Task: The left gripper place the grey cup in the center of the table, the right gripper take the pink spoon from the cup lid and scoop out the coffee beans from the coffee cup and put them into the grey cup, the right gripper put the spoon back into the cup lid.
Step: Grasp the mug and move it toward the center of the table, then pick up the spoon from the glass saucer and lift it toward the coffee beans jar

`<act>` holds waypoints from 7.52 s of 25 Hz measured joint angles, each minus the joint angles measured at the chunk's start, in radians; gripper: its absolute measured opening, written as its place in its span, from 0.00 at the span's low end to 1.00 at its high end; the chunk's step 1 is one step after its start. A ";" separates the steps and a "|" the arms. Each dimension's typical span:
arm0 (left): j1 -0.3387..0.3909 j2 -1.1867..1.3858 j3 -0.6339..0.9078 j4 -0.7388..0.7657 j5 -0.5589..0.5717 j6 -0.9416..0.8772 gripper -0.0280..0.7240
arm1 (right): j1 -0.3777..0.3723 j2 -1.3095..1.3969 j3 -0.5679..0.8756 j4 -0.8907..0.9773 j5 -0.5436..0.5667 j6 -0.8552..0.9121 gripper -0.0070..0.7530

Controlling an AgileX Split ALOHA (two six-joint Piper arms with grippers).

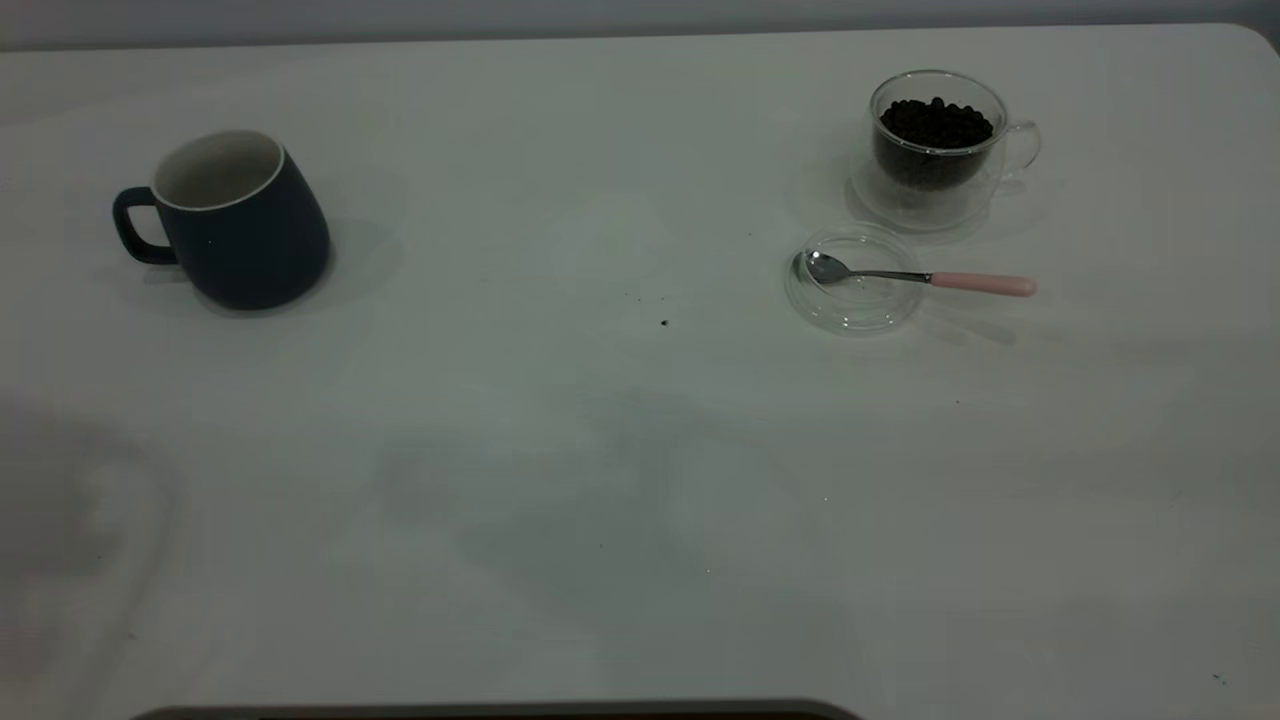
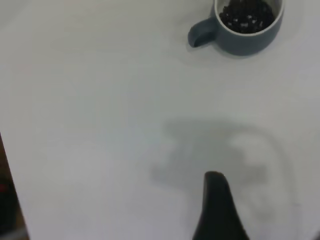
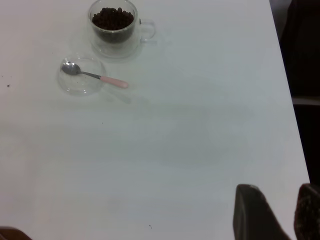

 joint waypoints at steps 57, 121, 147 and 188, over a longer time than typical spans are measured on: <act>-0.433 1.072 -0.465 -0.105 -0.541 0.709 0.79 | 0.000 0.000 0.000 0.000 0.001 0.000 0.32; -0.442 -1.122 0.382 -0.062 0.448 -0.234 0.79 | 0.000 0.000 0.000 0.000 0.002 0.000 0.32; -0.190 -1.164 0.450 -0.167 0.419 -0.165 0.79 | 0.000 0.000 0.000 0.000 0.002 0.000 0.32; -0.062 -1.269 0.452 -0.101 0.419 -0.315 0.79 | 0.000 0.000 0.000 0.000 0.002 0.000 0.32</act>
